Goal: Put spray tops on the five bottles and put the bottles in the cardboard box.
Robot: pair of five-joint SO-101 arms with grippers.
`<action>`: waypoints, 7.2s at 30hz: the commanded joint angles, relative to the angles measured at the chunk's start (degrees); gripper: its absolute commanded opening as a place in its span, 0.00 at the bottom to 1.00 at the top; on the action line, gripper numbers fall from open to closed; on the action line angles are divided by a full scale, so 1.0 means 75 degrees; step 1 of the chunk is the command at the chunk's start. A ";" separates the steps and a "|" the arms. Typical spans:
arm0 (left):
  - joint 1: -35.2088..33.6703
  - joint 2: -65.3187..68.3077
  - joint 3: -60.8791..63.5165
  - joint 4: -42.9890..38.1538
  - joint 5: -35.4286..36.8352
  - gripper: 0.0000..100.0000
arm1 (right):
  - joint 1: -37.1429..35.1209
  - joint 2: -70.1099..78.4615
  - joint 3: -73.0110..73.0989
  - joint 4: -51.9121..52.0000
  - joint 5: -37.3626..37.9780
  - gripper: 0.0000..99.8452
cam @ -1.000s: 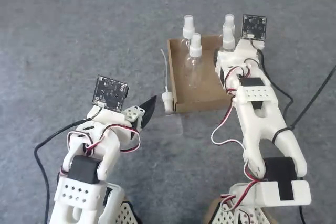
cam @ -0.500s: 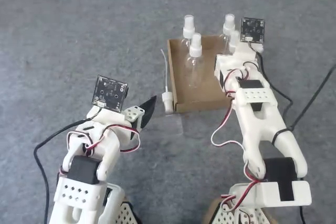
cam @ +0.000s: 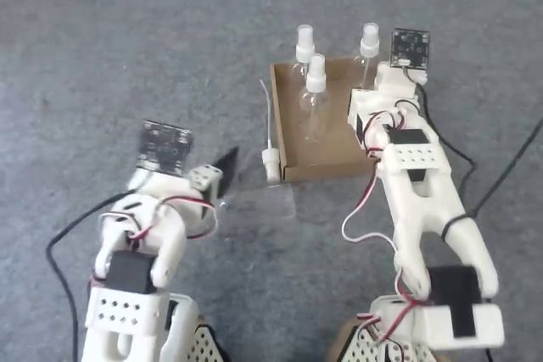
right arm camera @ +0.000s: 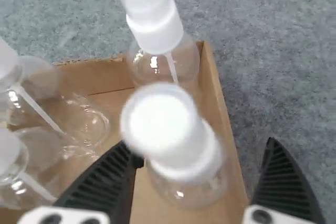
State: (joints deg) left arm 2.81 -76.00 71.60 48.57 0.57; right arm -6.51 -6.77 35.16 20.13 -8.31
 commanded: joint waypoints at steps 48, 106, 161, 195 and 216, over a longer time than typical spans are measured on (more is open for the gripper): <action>-0.2602 -0.0105 0.1014 -0.0715 -0.0035 0.24 | 0.0240 -1.3052 0.7842 0.3475 0.2204 0.04; -0.2579 -0.0094 0.2069 -0.1887 -0.0035 0.06 | -0.2233 -0.9078 0.2614 0.6453 0.3692 0.05; -0.2778 -0.0094 0.1858 -0.1700 0.0012 0.06 | -0.5867 0.1623 -0.1758 0.4718 0.6072 0.30; -0.4337 -0.0105 0.0662 -0.0539 0.0492 0.06 | -0.5773 0.1565 -0.1442 0.4554 0.5158 0.11; -0.3247 -0.0023 0.0463 -0.0188 -0.0082 0.06 | -0.2936 -0.1424 -0.5310 0.9922 0.3516 0.01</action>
State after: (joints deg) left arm -26.20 -75.91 79.52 44.62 3.38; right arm -36.31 -11.08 5.19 85.54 18.42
